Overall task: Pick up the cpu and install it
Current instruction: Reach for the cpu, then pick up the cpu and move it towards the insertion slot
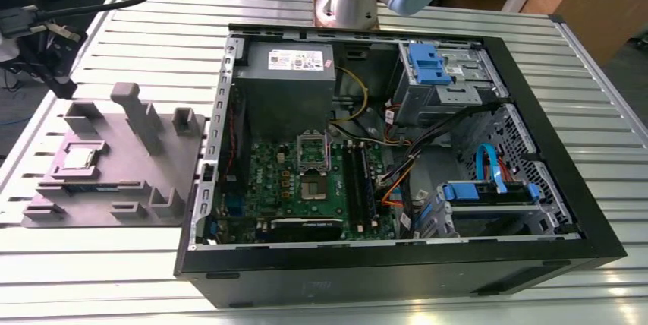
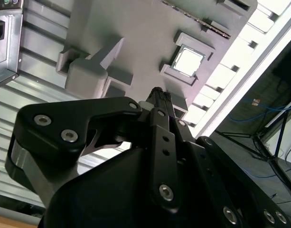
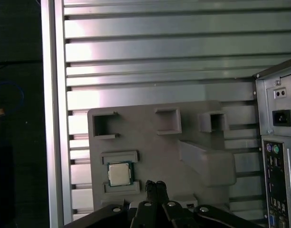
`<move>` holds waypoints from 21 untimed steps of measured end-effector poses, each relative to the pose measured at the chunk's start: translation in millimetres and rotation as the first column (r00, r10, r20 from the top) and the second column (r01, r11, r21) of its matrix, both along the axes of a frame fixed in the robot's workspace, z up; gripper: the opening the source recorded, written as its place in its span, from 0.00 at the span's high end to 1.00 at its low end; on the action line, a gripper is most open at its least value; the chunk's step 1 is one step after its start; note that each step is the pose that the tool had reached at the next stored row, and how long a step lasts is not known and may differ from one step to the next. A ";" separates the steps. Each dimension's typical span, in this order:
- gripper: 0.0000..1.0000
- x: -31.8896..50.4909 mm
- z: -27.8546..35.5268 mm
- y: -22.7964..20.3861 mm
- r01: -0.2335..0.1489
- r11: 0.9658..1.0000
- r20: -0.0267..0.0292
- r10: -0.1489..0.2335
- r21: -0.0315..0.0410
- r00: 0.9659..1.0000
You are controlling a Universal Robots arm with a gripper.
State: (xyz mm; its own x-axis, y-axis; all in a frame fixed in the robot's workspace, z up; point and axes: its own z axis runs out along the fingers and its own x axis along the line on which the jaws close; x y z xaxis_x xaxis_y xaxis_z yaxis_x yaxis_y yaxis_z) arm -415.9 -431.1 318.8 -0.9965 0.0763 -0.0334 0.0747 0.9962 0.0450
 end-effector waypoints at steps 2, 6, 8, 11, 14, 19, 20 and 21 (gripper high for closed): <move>0.89 -3.0 -1.1 0.0 0.000 1.000 0.000 0.000 0.000 1.000; 0.89 -7.8 -3.0 0.0 0.000 1.000 0.000 0.000 0.000 1.000; 0.89 -8.3 -3.3 0.0 0.000 1.000 0.000 0.000 0.000 1.000; 0.89 -8.4 -4.6 0.0 0.000 1.000 0.000 0.000 0.000 1.000; 0.89 -8.4 -4.6 0.0 0.000 1.000 0.000 0.000 0.000 1.000; 0.89 -8.5 -5.2 0.0 0.000 1.000 0.000 0.000 0.000 1.000; 0.89 -8.7 -5.8 0.0 0.000 1.000 0.000 0.000 0.000 1.000; 0.89 -8.9 -6.5 0.0 0.000 1.000 0.000 0.000 0.000 1.000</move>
